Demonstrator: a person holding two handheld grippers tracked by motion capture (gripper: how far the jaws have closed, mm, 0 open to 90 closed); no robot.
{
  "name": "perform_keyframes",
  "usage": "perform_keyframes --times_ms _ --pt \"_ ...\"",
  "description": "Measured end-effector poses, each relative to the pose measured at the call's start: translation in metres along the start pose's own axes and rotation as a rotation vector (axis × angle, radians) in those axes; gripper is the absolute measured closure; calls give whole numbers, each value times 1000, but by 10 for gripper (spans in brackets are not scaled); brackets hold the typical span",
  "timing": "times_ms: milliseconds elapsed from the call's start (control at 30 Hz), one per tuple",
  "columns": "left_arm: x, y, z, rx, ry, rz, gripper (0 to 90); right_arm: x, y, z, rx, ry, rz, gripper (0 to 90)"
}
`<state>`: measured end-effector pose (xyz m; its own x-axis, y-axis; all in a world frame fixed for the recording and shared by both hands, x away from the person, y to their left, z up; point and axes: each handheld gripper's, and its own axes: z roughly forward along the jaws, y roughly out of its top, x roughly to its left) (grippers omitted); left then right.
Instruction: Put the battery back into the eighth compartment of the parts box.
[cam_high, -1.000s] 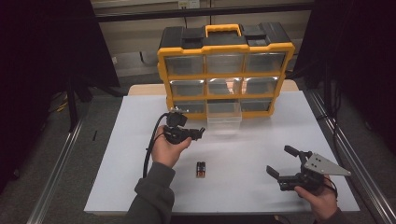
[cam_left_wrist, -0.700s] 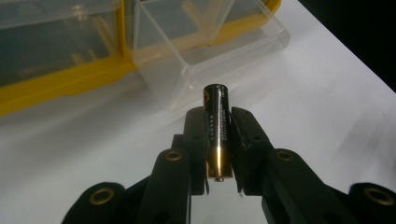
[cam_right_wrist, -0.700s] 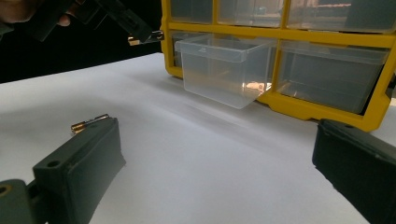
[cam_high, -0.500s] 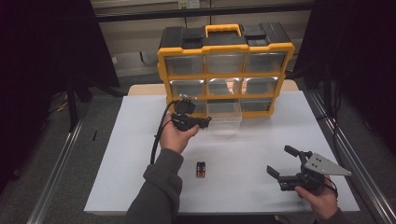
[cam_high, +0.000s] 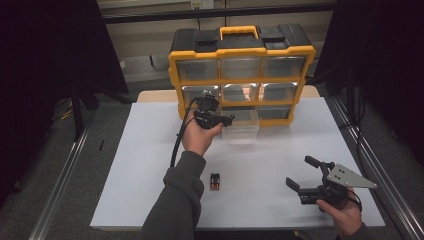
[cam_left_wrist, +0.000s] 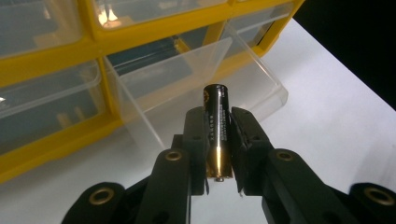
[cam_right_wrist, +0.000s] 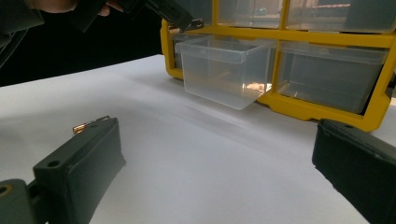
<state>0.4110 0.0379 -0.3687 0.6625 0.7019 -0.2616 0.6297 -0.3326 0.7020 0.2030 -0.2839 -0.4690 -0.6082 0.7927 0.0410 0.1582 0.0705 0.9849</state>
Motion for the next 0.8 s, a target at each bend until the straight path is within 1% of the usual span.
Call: perform_keyframes --times_ms 100,167,200,267,300,333,367,400,433,467,500,533,567,600,633,667,700,767,800 --pt "0 2 6 3 0 6 773 0 0 0 1 -1 3 14" --pt "1 3 10 6 6 10 773 0 0 0 0 -3 1 14" --pt "2 4 12 5 8 11 773 0 0 0 -5 -4 9 14" --pt "3 6 15 -1 23 8 773 0 0 0 0 -2 8 14" --pt "4 7 16 4 24 15 773 0 0 0 1 0 10 14" --pt "4 8 17 6 26 14 773 0 0 0 2 1 11 14" --pt "4 9 18 0 27 9 773 1 0 0 -3 -6 19 14" --pt "5 10 18 0 29 11 773 1 0 0 -1 -3 20 14" --pt "6 11 19 1 31 9 773 0 -1 0 1 -2 20 14" --pt "7 10 20 -5 45 4 771 0 -1 0 2 1 11 14" --pt "8 10 20 -14 48 4 764 -1 -1 0 2 1 11 14" --pt "9 10 20 -35 49 3 699 0 -1 0 2 -1 18 14" --pt "9 10 19 -30 57 5 653 -1 -1 0 -1 -1 18 14" --pt "9 9 18 -21 58 12 658 -1 -1 0 2 2 15 15" --pt "9 9 18 -21 58 12 632 -1 -1 0 0 1 15 14" --pt "9 8 16 -21 67 24 594 -1 -1 0 1 3 11 14" --pt "8 7 14 -32 57 18 555 -1 -1 0 3 4 11 14" --pt "7 5 10 -49 48 30 493 -1 -1 0 -2 -2 19 15" --pt "7 4 8 -58 46 29 447 -1 -1 0 4 0 12 15"
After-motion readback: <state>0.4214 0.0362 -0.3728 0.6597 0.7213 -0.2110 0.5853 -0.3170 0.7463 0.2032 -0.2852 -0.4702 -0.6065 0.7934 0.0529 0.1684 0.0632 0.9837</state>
